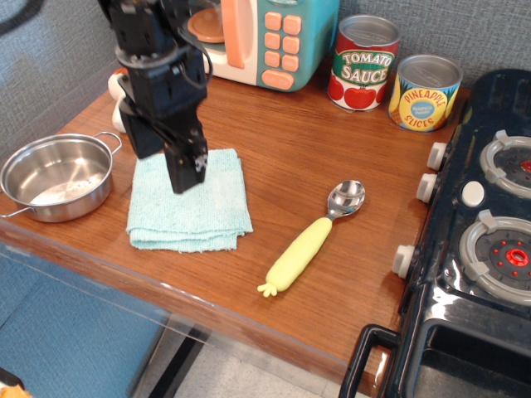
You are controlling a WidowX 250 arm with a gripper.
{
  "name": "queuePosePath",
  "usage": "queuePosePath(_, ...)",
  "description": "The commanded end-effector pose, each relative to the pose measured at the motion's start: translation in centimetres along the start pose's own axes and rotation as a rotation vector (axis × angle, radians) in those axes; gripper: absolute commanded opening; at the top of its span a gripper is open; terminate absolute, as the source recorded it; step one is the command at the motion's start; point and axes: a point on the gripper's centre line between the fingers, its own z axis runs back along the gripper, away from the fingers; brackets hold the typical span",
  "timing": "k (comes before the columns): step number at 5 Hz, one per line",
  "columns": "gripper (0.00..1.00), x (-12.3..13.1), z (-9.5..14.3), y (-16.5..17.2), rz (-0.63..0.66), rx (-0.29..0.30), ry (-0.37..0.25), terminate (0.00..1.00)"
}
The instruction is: Move the towel to the front of the counter
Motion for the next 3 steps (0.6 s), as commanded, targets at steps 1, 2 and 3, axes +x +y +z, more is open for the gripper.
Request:
queuePosePath(1, 1.00, -0.15, 1.66, 0.27, 0.003, 0.038, -0.001, 0.00)
queuePosePath(2, 1.00, -0.15, 1.66, 0.27, 0.003, 0.038, -0.001, 0.00)
queuePosePath(3, 1.00, -0.15, 1.66, 0.27, 0.003, 0.038, -0.001, 1.00)
